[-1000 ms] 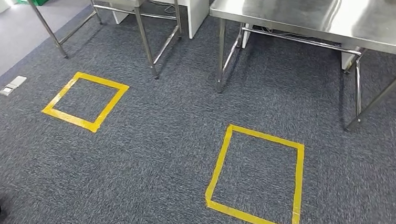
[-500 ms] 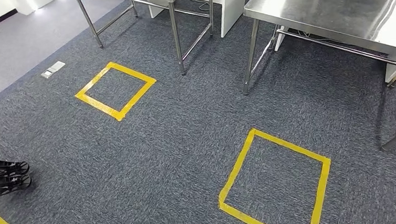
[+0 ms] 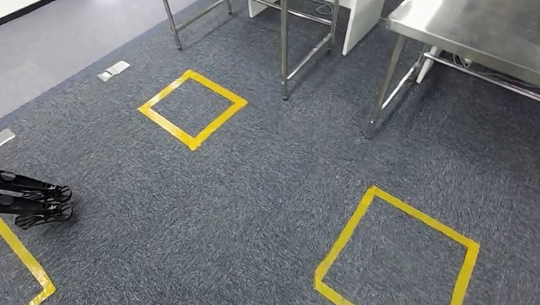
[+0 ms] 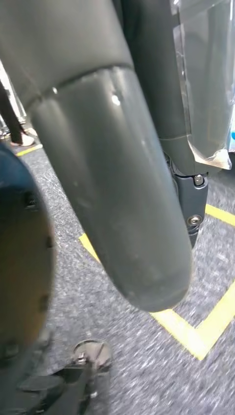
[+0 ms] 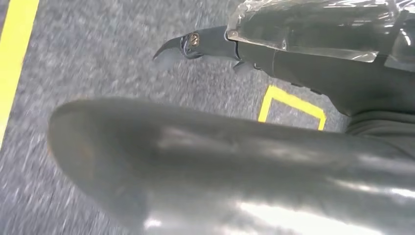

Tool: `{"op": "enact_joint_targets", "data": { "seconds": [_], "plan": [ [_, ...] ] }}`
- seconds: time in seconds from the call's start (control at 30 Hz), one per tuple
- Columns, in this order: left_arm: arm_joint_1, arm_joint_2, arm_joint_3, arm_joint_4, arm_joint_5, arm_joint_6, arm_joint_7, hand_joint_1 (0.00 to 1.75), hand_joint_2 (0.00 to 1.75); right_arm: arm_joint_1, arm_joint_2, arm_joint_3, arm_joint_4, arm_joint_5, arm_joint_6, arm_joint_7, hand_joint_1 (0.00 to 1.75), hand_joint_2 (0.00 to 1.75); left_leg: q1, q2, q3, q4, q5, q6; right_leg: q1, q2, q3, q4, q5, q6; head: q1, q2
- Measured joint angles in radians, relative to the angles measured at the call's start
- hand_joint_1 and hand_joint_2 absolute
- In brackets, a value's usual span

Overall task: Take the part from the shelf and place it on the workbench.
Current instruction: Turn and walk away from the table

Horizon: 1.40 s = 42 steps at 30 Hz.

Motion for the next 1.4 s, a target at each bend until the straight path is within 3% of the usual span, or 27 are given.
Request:
{"op": "enact_joint_targets", "data": {
  "seconds": [0.07, 0.13, 0.17, 0.23, 0.27, 0.33, 0.4, 0.47, 0.5, 0.53, 0.6, 0.63, 0.67, 0.73, 0.8, 0.87, 0.93, 1.0, 1.07, 1.1, 1.13, 1.17, 1.2, 1.27, 1.33, 1.4],
  "plan": [
    [-0.003, -0.001, 0.002, 0.0, -0.001, 0.0, 0.008, 0.0, 0.0, 0.003, -0.001, 0.001, 0.0, 0.002, -0.003, 0.009, 0.0, 0.0, -0.002, -0.022, -0.001, -0.002, 0.003, 0.005, -0.002, 0.037, -0.067, 0.133, -0.057, -0.01, 0.002, 0.0],
    [-0.005, -0.001, 0.005, 0.0, -0.003, 0.0, 0.016, 0.0, 0.0, 0.005, -0.002, 0.003, 0.0, 0.005, -0.007, 0.02, 0.0, 0.0, -0.002, -0.049, -0.001, -0.002, 0.003, 0.005, -0.003, 0.045, -0.115, 0.215, -0.074, -0.003, 0.003, 0.0],
    [-0.005, 0.0, 0.007, 0.0, -0.003, 0.001, 0.019, 0.0, 0.0, 0.006, -0.004, 0.004, 0.0, 0.006, -0.01, 0.025, 0.0, 0.0, -0.002, -0.062, 0.0, -0.001, 0.003, 0.005, -0.003, 0.047, -0.112, 0.197, -0.055, 0.006, 0.003, 0.0],
    [-0.005, 0.0, 0.012, 0.0, -0.003, 0.008, 0.021, 0.0, 0.0, 0.006, -0.007, 0.006, 0.0, 0.008, -0.013, 0.03, 0.0, 0.0, -0.001, -0.089, 0.001, 0.004, 0.0, 0.0, -0.009, 0.069, -0.061, 0.068, 0.012, 0.027, 0.004, 0.0],
    [-0.005, 0.0, 0.016, 0.0, -0.003, 0.014, 0.02, 0.0, 0.0, 0.007, -0.008, 0.008, 0.0, 0.009, -0.014, 0.032, 0.0, 0.0, -0.003, -0.101, 0.0, 0.01, -0.004, -0.005, -0.011, 0.083, -0.037, 0.004, 0.04, 0.03, 0.005, 0.0],
    [-0.004, 0.003, 0.026, 0.0, -0.003, 0.035, 0.015, 0.0, 0.0, 0.007, -0.008, 0.012, 0.0, 0.011, -0.015, 0.036, 0.0, 0.0, -0.007, -0.117, -0.005, 0.02, -0.011, -0.017, -0.011, 0.1, -0.016, -0.054, 0.063, 0.018, 0.005, 0.0],
    [-0.001, 0.008, 0.039, -0.001, -0.003, 0.067, 0.009, 0.0, 0.0, 0.005, -0.007, 0.016, 0.0, 0.011, -0.017, 0.038, 0.0, 0.0, -0.004, -0.128, -0.01, 0.022, -0.012, -0.026, -0.01, 0.085, -0.012, -0.055, 0.066, -0.002, 0.004, 0.0],
    [0.002, 0.015, 0.054, -0.002, -0.005, 0.115, 0.009, 0.0, 0.0, 0.005, -0.005, 0.018, 0.0, 0.01, -0.021, 0.037, 0.0, 0.0, -0.002, -0.095, -0.023, 0.048, -0.029, -0.035, -0.012, 0.069, -0.006, -0.057, 0.07, -0.018, 0.002, 0.0],
    [0.002, 0.019, 0.06, -0.002, -0.01, 0.14, 0.011, 0.0, 0.0, 0.006, -0.005, 0.019, 0.0, 0.01, -0.023, 0.037, 0.0, 0.0, -0.001, -0.069, -0.041, 0.087, -0.054, -0.04, -0.013, 0.058, -0.005, -0.058, 0.071, -0.024, 0.0, 0.0],
    [0.001, 0.022, 0.065, -0.003, -0.016, 0.161, 0.015, 0.0, 0.0, 0.008, -0.005, 0.019, 0.0, 0.01, -0.024, 0.037, 0.0, 0.0, 0.0, -0.043, -0.07, 0.145, -0.086, -0.045, -0.01, 0.047, -0.004, -0.059, 0.069, -0.03, -0.003, 0.0],
    [-0.001, 0.028, 0.073, -0.005, -0.032, 0.196, 0.023, 0.0, 0.0, 0.012, -0.007, 0.019, 0.0, 0.011, -0.025, 0.037, 0.0, 0.0, 0.004, -0.026, -0.136, 0.272, -0.14, -0.052, -0.005, 0.021, -0.004, -0.058, 0.066, -0.037, -0.005, 0.0],
    [0.0, 0.032, 0.077, -0.006, -0.041, 0.212, 0.028, 0.0, 0.0, 0.013, -0.007, 0.019, 0.0, 0.011, -0.026, 0.037, 0.0, 0.0, 0.006, -0.023, -0.155, 0.304, -0.145, -0.053, -0.003, 0.008, -0.005, -0.058, 0.064, -0.038, -0.005, 0.0],
    [0.001, 0.035, 0.08, -0.007, -0.049, 0.227, 0.032, 0.0, 0.0, 0.012, -0.008, 0.02, 0.0, 0.012, -0.026, 0.037, 0.0, 0.0, 0.007, -0.021, -0.153, 0.298, -0.13, -0.052, -0.002, -0.003, -0.005, -0.058, 0.063, -0.04, -0.005, 0.0],
    [0.001, 0.04, 0.086, -0.009, -0.059, 0.248, 0.038, 0.0, 0.0, 0.01, -0.008, 0.021, 0.0, 0.013, -0.026, 0.037, 0.0, 0.0, 0.004, 0.002, -0.092, 0.183, -0.068, -0.042, 0.001, -0.021, -0.002, -0.059, 0.058, -0.04, -0.005, 0.0],
    [-0.002, 0.045, 0.09, -0.012, -0.063, 0.255, 0.04, 0.0, 0.87, 0.009, -0.007, 0.022, 0.0, 0.013, -0.026, 0.037, 0.0, 0.0, -0.004, 0.039, -0.028, 0.065, -0.029, -0.028, 0.004, -0.038, 0.007, -0.06, 0.052, -0.035, -0.004, 0.0],
    [-0.004, 0.049, 0.092, -0.015, -0.069, 0.263, 0.04, 0.0, 1.75, 0.007, -0.006, 0.024, 0.0, 0.013, -0.026, 0.037, 0.0, 0.0, -0.012, 0.048, -0.013, 0.032, -0.026, -0.018, 0.005, -0.054, 0.017, -0.063, 0.047, -0.025, -0.003, 0.0],
    [-0.003, 0.051, 0.096, -0.016, -0.075, 0.279, 0.04, 0.0, 1.75, 0.003, -0.007, 0.027, 0.0, 0.013, -0.026, 0.035, 0.0, 0.0, -0.011, 0.028, -0.007, 0.017, -0.017, -0.01, 0.005, -0.058, 0.024, -0.066, 0.044, -0.016, -0.004, 0.0],
    [-0.001, 0.051, 0.1, -0.016, -0.08, 0.309, 0.042, 0.0, 1.75, 0.003, -0.009, 0.03, 0.0, 0.015, -0.025, 0.032, 0.0, 0.0, -0.005, 0.009, 0.004, -0.003, -0.002, 0.0, 0.005, -0.016, 0.01, -0.026, 0.018, -0.015, -0.002, 0.0],
    [-0.002, 0.05, 0.106, -0.017, -0.085, 0.339, 0.041, 0.0, 1.75, 0.009, -0.011, 0.03, 0.0, 0.018, -0.023, 0.029, 0.0, 0.0, -0.002, -0.012, 0.008, -0.011, 0.005, 0.007, 0.002, 0.032, -0.045, 0.091, -0.038, -0.022, 0.001, 0.0],
    [-0.002, 0.05, 0.11, -0.017, -0.086, 0.346, 0.04, 0.0, 1.75, 0.011, -0.012, 0.031, 0.0, 0.019, -0.022, 0.029, 0.0, 0.0, -0.002, -0.025, 0.007, -0.011, 0.005, 0.007, 0.0, 0.04, -0.079, 0.155, -0.06, -0.022, 0.002, 0.0],
    [-0.002, 0.05, 0.115, -0.017, -0.086, 0.35, 0.039, 0.0, 1.75, 0.014, -0.013, 0.032, 0.0, 0.019, -0.021, 0.029, 0.0, 0.0, -0.002, -0.039, 0.007, -0.01, 0.005, 0.007, -0.003, 0.043, -0.103, 0.198, -0.07, -0.017, 0.002, 0.0],
    [-0.002, 0.049, 0.118, -0.017, -0.086, 0.352, 0.039, 0.0, 1.75, 0.015, -0.015, 0.034, 0.0, 0.02, -0.021, 0.028, 0.0, 0.0, -0.001, -0.053, 0.007, -0.009, 0.004, 0.006, -0.005, 0.044, -0.112, 0.204, -0.062, -0.008, 0.002, 0.0],
    [-0.001, 0.048, 0.121, -0.017, -0.086, 0.353, 0.039, 0.0, 1.75, 0.016, -0.017, 0.036, 0.0, 0.02, -0.021, 0.028, 0.0, 0.0, 0.0, -0.067, 0.008, -0.007, 0.002, 0.003, -0.009, 0.046, -0.101, 0.169, -0.037, 0.005, 0.002, 0.0],
    [0.0, 0.047, 0.125, -0.017, -0.086, 0.355, 0.039, 0.0, 1.75, 0.016, -0.02, 0.039, 0.0, 0.021, -0.02, 0.028, 0.0, 0.0, 0.002, -0.093, 0.007, 0.006, -0.005, -0.008, -0.017, 0.068, -0.048, 0.038, 0.026, 0.028, 0.003, 0.0],
    [0.0, 0.047, 0.127, -0.018, -0.086, 0.356, 0.039, 0.0, 1.75, 0.014, -0.02, 0.04, 0.0, 0.022, -0.02, 0.027, 0.0, 0.0, 0.001, -0.112, 0.0, 0.021, -0.015, -0.023, -0.018, 0.087, -0.018, -0.04, 0.056, 0.023, 0.004, 0.0],
    [0.003, 0.047, 0.13, -0.018, -0.086, 0.357, 0.039, 0.0, 1.75, 0.011, -0.019, 0.041, 0.0, 0.022, -0.02, 0.027, 0.0, 0.0, 0.001, -0.123, -0.006, 0.025, -0.018, -0.032, -0.013, 0.079, -0.014, -0.044, 0.059, 0.004, 0.004, 0.0]
  ]
}}
